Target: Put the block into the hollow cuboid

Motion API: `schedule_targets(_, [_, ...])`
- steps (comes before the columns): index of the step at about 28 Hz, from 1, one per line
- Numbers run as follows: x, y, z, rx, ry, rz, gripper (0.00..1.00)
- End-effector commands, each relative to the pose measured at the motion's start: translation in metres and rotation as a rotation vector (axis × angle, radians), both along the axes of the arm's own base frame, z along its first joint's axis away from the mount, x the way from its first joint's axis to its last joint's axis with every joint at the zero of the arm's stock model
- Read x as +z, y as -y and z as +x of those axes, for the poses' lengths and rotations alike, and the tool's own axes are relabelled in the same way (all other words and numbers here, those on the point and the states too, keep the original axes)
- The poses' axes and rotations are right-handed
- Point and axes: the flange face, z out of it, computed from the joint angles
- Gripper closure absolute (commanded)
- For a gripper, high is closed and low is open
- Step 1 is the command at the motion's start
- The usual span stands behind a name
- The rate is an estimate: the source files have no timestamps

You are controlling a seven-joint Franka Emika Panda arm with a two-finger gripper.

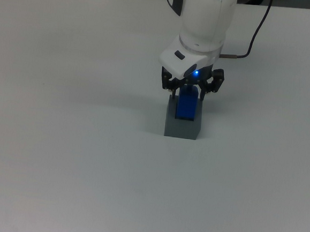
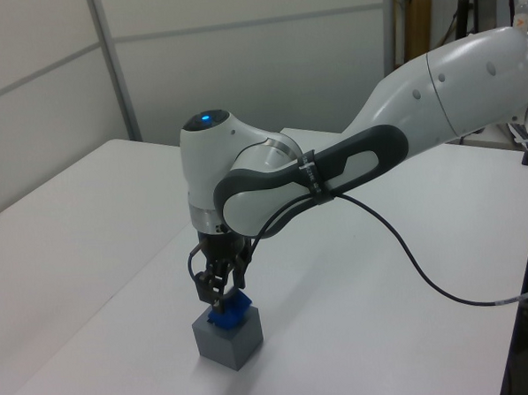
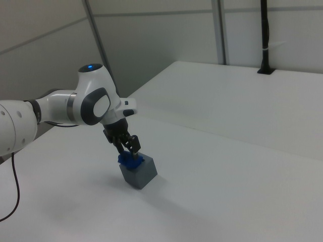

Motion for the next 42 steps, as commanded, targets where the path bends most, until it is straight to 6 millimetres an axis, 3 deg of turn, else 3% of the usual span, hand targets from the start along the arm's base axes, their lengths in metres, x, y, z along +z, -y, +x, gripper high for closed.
schedule_targets(1, [0.012, 0.000, 0.002, -0.017, 0.020, 0.007, 0.00])
schedule_targets(15, [0.040, 0.020, -0.001, -0.048, 0.046, 0.008, 0.00])
schedule_targets(21, [0.053, 0.052, -0.004, -0.081, 0.016, -0.027, 0.00])
schedule_targets(32, [0.082, 0.134, 0.000, -0.143, 0.012, -0.070, 0.00])
schedule_targets(36, [0.093, 0.142, 0.000, -0.155, 0.009, -0.064, 0.00])
schedule_targets(42, [0.090, 0.141, -0.003, -0.132, -0.027, -0.070, 0.00])
